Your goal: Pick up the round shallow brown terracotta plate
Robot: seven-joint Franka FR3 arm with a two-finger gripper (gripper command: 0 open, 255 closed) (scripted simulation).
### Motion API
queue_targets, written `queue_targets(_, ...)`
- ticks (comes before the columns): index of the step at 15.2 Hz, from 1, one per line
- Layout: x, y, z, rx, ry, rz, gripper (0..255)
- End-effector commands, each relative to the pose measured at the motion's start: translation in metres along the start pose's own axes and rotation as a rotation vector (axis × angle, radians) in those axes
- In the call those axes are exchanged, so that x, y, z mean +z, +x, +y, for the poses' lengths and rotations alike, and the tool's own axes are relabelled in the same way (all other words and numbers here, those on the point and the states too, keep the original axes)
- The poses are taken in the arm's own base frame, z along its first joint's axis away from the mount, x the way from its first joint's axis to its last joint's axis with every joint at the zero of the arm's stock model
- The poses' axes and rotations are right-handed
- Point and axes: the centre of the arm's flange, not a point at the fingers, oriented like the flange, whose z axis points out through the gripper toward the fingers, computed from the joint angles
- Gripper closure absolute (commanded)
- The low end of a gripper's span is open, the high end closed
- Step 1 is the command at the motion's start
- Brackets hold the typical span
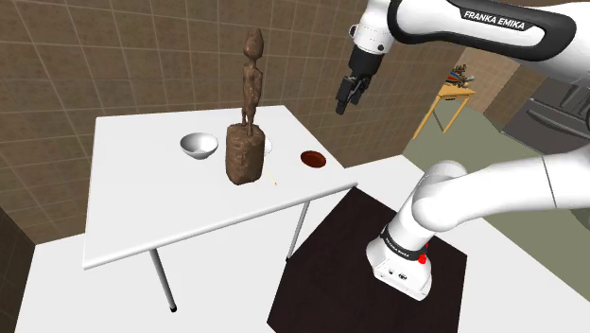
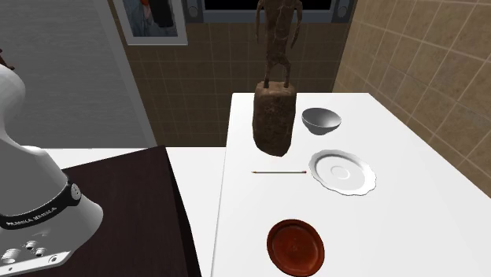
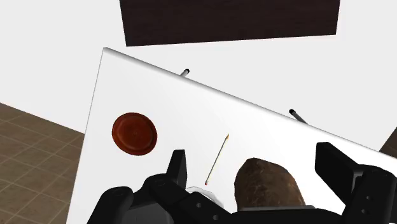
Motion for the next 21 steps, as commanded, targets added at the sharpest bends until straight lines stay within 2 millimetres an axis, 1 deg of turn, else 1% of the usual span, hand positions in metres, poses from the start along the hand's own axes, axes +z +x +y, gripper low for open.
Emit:
queue_targets(1, 0.0, 0.0, 0.0, 0.0, 0.0, 0.0, 0)
queue_targets(6, 0.04, 0.021, 0.06, 0.04, 0.074, 0.001, 0)
queue_targets(11, 0.083, 0.04, 0.118, 0.081, 0.147, 0.002, 0)
queue_targets(21, 0.183, 0.071, 0.225, 0.162, 0.295, 0.004, 0)
